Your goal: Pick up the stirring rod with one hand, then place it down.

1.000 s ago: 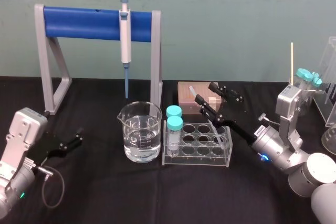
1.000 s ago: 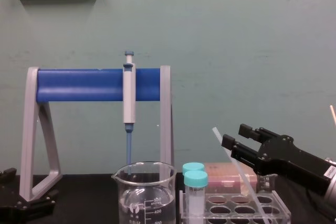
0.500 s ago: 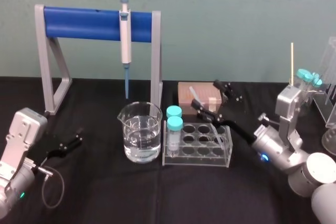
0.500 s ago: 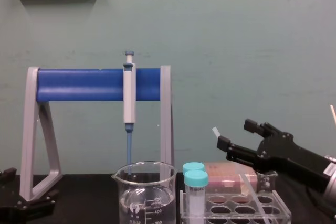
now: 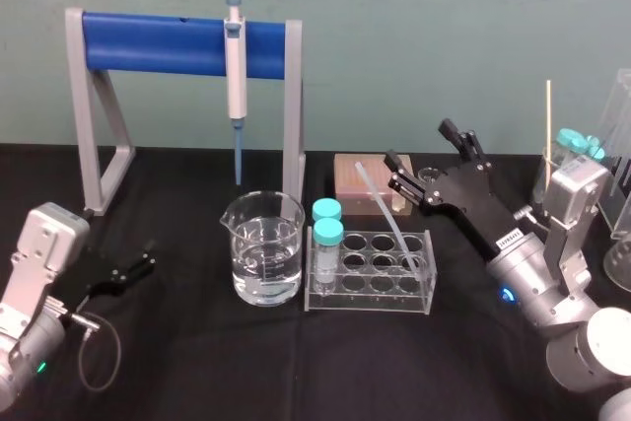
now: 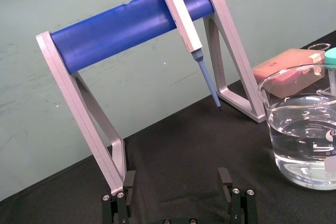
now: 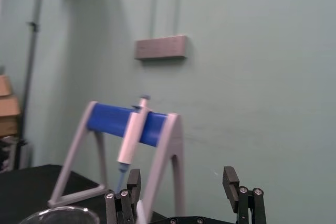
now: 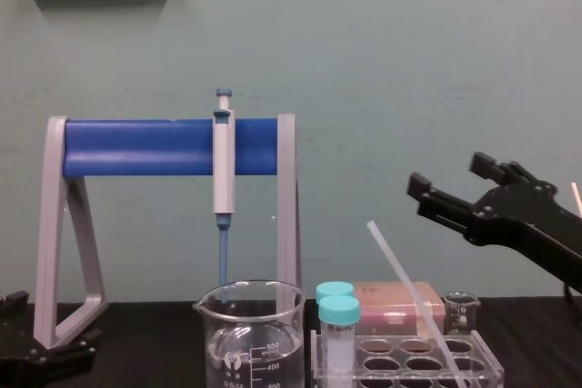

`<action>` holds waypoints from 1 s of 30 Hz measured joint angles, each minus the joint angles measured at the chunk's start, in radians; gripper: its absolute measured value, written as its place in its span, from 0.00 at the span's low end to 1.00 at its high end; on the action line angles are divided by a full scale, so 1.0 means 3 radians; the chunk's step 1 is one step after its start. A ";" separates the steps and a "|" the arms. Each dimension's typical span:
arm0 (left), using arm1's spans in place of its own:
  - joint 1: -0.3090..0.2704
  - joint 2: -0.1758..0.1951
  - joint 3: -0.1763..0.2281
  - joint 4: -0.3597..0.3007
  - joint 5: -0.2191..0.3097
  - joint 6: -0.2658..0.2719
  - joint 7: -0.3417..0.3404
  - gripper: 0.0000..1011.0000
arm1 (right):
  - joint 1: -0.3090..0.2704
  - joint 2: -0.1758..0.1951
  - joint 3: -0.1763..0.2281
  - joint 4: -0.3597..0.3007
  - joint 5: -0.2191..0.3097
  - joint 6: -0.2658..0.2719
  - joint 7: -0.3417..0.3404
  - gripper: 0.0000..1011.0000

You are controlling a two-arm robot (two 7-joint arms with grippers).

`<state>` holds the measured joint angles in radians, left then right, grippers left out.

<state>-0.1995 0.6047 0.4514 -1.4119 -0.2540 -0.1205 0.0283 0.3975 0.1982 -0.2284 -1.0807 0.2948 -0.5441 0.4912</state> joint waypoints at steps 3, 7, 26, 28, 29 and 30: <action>0.0000 0.0000 0.0000 0.0000 0.0000 0.0000 0.0000 0.99 | -0.0178 -0.0026 0.0082 -0.0241 -0.0035 0.0199 -0.0236 0.99; 0.0000 0.0000 0.0000 0.0000 0.0000 0.0000 0.0000 0.99 | -0.0334 -0.0076 0.0176 -0.0421 -0.0030 0.0464 -0.0446 0.99; 0.0000 0.0000 0.0000 0.0000 0.0000 0.0000 0.0000 0.99 | -0.0573 -0.0257 0.0403 -0.0646 0.0424 0.1862 -0.0947 0.99; 0.0000 0.0000 0.0000 0.0000 0.0000 0.0000 0.0000 0.99 | -0.0583 -0.0251 0.0391 -0.0659 0.0425 0.1872 -0.0958 0.99; 0.0000 0.0000 0.0000 0.0000 0.0000 0.0000 0.0000 0.99 | -0.0584 -0.0248 0.0387 -0.0661 0.0425 0.1872 -0.0958 0.99; 0.0000 0.0000 0.0000 0.0000 0.0000 0.0000 0.0000 0.99 | -0.0589 -0.0240 0.0380 -0.0665 0.0425 0.1856 -0.0957 0.99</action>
<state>-0.1995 0.6047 0.4514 -1.4120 -0.2539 -0.1205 0.0283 0.2209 0.1263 -0.1144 -1.2801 0.4222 0.0127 0.2041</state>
